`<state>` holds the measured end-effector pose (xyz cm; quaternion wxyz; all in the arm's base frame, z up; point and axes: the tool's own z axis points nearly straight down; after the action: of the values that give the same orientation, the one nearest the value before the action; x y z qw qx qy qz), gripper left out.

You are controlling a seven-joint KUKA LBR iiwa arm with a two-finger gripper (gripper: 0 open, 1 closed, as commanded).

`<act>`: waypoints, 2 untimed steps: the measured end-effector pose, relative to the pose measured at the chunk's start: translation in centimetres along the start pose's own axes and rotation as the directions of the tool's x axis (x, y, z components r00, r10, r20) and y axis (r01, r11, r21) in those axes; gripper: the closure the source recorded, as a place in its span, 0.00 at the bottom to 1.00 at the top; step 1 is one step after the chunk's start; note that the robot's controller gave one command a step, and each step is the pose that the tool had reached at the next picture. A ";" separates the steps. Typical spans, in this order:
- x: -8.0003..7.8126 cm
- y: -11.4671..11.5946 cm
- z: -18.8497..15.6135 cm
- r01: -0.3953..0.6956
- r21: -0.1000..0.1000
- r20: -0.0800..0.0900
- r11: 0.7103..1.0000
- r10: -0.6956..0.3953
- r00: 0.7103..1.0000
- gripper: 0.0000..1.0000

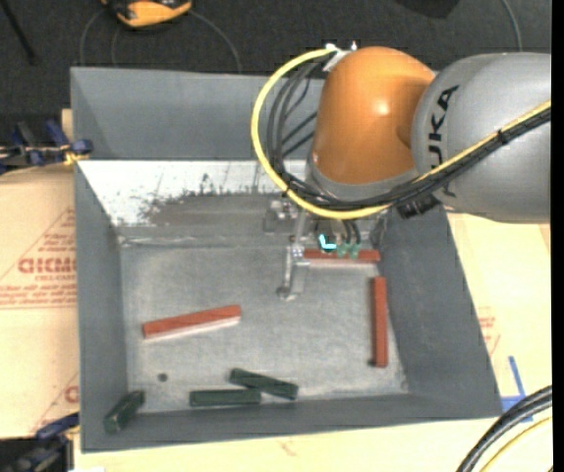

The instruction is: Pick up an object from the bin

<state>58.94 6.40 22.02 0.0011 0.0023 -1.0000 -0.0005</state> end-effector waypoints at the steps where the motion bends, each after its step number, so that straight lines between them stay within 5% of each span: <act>1: -0.1 0.0 -0.3 -0.001 0.000 0.007 1.000 0.001 1.000 0.00; 2: 1.0 -0.6 5.0 0.039 0.002 0.012 0.999 -0.039 0.999 0.00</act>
Offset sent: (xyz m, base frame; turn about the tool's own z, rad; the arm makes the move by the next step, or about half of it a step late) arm -0.0329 -0.0146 -0.1423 -0.1095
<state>57.94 5.78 17.05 -0.0049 0.0217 -0.9998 0.0002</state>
